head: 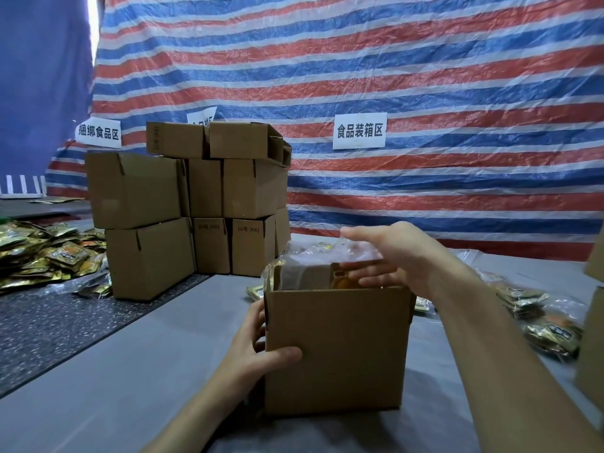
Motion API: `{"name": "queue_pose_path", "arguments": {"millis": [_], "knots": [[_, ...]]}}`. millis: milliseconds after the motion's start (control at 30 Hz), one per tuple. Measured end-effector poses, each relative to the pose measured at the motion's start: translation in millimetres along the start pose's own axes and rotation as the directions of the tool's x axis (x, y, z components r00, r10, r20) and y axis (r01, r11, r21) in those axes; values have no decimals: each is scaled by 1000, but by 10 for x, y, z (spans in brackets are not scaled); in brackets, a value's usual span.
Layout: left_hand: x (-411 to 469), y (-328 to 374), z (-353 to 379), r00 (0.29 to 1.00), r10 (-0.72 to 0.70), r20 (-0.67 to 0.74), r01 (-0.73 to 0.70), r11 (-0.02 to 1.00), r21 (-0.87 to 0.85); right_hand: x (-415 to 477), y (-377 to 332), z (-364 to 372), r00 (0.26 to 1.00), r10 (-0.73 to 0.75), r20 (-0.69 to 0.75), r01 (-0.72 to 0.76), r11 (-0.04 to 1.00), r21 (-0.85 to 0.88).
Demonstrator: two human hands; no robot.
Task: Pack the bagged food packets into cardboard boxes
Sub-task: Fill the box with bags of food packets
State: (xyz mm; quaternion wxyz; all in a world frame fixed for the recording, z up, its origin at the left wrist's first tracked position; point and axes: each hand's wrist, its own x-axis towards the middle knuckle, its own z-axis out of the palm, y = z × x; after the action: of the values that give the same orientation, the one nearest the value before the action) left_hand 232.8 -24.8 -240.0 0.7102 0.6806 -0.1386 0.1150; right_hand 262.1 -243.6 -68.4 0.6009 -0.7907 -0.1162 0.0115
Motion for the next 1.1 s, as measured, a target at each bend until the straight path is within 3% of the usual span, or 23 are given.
{"name": "queue_pose_path", "arguments": {"millis": [167,233,333,467,533,633,900,1000,1100], "knots": [[-1,0,-8,1000,12,-2,-12,1000,22,23,-1,-19,998,-54,-39,57,996,73],[3,-3,-9,1000,13,5,-13,1000,24,25,-1,-10,999,-14,-40,13,999,-48],[13,-22,-19,1000,6,8,-6,1000,15,-7,4,-12,987,-10,-162,-30,969,-244],[22,-45,-28,1000,22,2,-22,1000,19,-54,-46,-139,987,-122,-108,121,992,-21],[23,-52,-27,1000,20,-8,-20,1000,15,-50,-68,-177,964,-239,-119,239,971,-10],[22,-64,-28,1000,27,-10,-26,999,20,3,-6,-167,928,-344,-144,325,936,-137],[10,-53,-40,998,57,22,-59,996,63,107,183,-35,973,-229,12,214,888,-407],[5,-38,-25,997,75,25,-77,993,90,119,198,-39,940,-322,-111,251,876,-413],[9,-47,-24,998,64,23,-65,995,74,129,198,5,880,-367,-303,272,910,-312]]}}
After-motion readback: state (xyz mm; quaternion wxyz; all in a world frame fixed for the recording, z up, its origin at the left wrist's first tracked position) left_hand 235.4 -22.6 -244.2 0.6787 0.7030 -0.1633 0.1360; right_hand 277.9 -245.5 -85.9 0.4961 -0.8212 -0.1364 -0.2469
